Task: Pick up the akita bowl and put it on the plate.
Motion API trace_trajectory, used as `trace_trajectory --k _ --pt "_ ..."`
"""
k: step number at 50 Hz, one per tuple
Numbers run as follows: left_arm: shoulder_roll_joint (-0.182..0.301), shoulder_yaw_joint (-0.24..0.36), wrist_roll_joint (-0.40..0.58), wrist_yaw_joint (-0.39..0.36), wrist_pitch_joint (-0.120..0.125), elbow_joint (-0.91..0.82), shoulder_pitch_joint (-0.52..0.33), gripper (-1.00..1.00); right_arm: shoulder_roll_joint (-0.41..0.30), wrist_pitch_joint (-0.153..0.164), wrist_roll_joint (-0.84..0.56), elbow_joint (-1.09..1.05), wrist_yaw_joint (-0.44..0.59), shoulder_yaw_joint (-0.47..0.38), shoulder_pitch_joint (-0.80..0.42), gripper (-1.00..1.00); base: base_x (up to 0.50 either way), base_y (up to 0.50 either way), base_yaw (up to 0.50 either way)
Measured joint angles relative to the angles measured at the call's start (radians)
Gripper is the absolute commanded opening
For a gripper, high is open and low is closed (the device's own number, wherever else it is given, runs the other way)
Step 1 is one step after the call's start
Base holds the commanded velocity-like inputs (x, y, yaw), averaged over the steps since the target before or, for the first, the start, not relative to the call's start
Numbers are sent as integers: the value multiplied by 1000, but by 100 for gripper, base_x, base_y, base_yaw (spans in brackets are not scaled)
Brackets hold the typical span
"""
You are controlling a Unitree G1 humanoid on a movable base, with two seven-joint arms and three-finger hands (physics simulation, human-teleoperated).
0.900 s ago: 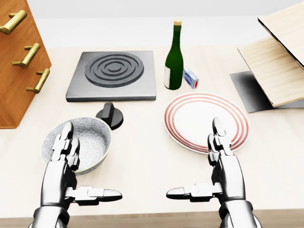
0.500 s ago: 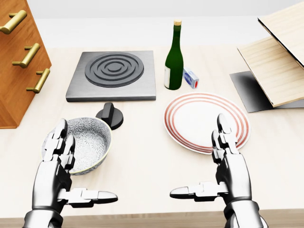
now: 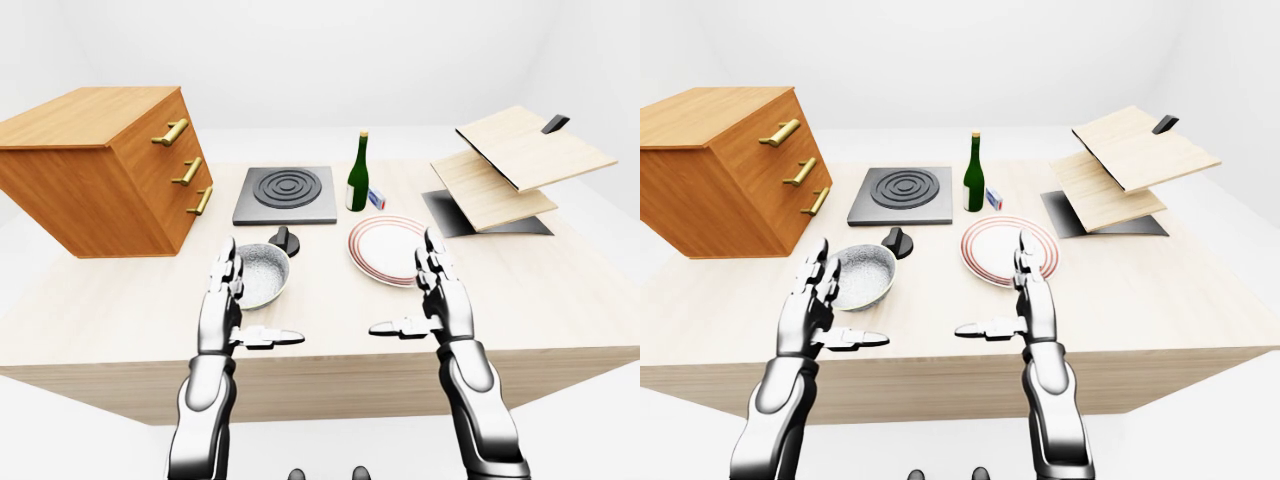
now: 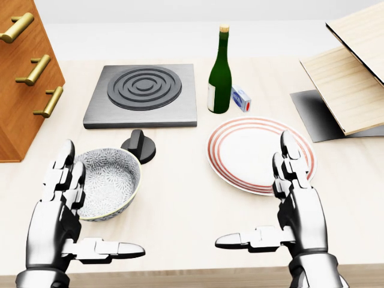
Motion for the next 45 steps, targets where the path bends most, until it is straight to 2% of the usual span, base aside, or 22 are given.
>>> trace_trajectory --k 19,32,45 --pt "-3 16 3 11 4 -126 22 100 2 0 -10 -176 -1 15 19 100 0 0 0" --pt "5 98 -22 14 4 -153 18 100 4 0 -16 -233 0 21 25 100 0 0 0" --pt "22 212 -43 24 4 -138 12 100 4 0 -16 -246 -2 17 24 100 0 0 0"
